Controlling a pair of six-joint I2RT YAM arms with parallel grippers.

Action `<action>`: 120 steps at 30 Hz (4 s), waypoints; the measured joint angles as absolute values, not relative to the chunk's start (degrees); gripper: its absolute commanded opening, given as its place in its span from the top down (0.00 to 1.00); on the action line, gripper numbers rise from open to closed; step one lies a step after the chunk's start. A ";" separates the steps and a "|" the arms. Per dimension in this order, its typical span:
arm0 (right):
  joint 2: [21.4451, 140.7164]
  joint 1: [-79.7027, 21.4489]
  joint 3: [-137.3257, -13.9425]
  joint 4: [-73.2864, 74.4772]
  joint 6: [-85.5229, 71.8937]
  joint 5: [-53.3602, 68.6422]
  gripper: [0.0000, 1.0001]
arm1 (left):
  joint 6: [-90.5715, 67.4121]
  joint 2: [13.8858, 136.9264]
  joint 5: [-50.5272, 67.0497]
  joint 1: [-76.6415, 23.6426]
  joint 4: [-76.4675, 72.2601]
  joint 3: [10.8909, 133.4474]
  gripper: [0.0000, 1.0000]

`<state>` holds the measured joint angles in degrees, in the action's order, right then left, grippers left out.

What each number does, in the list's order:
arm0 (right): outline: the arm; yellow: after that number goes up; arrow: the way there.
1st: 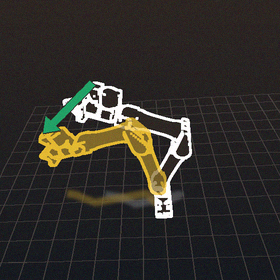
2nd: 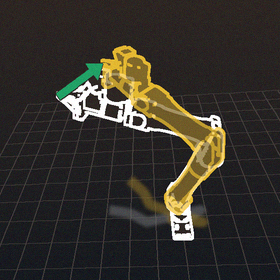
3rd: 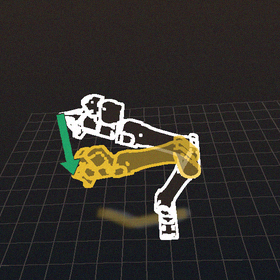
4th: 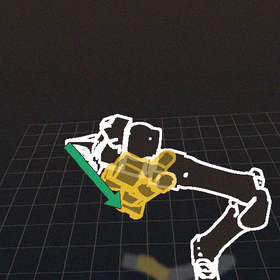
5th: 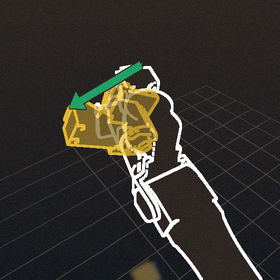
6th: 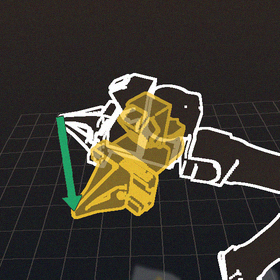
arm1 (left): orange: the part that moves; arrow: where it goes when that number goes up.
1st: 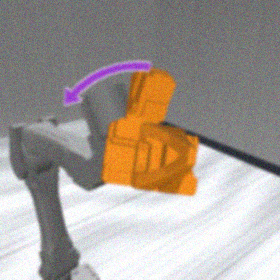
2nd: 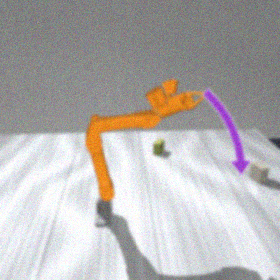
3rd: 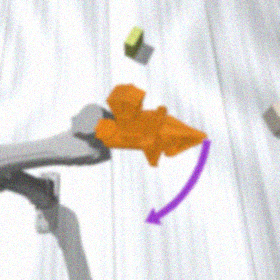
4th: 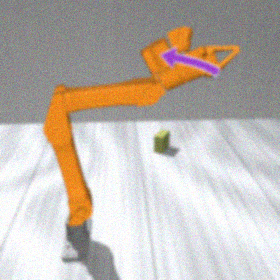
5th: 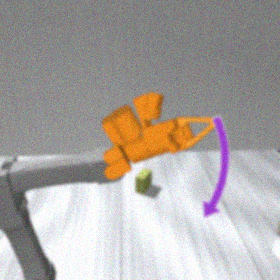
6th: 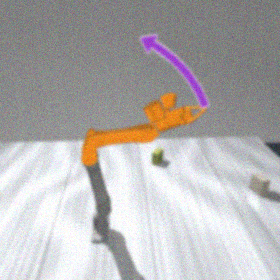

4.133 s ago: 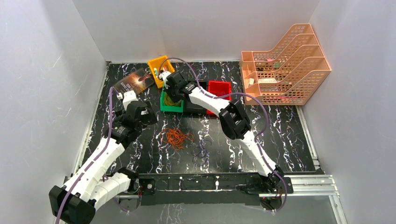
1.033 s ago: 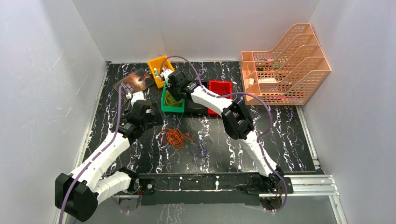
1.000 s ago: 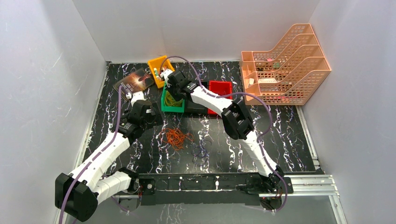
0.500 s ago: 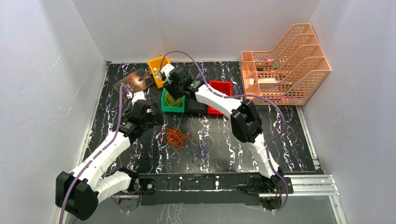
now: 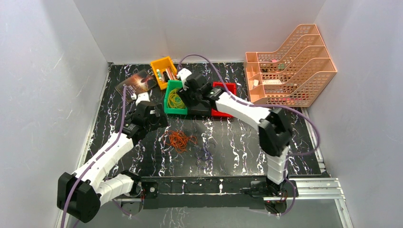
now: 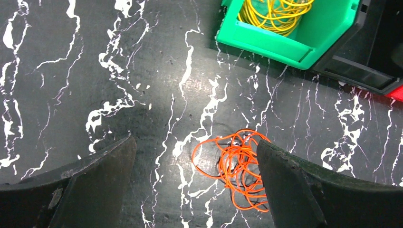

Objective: Untangle the cables

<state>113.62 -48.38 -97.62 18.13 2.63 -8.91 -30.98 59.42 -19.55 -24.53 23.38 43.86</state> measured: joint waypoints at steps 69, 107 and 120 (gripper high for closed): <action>67.40 -54.81 -33.50 -16.80 -39.11 -13.93 1.00 | -22.85 56.40 -1.41 -31.68 0.30 39.88 0.02; 61.80 -46.00 -50.39 -6.09 -42.02 2.33 1.00 | -24.29 69.60 35.33 -31.70 -31.44 42.02 0.34; 61.80 -45.76 -50.41 -6.09 -42.92 3.14 0.98 | -26.92 72.62 37.91 -32.01 -34.28 43.03 1.00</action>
<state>61.80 -45.76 -50.41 -6.09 -42.92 3.14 -26.92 72.62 37.91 -32.01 -34.28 43.03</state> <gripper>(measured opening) 0.043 0.109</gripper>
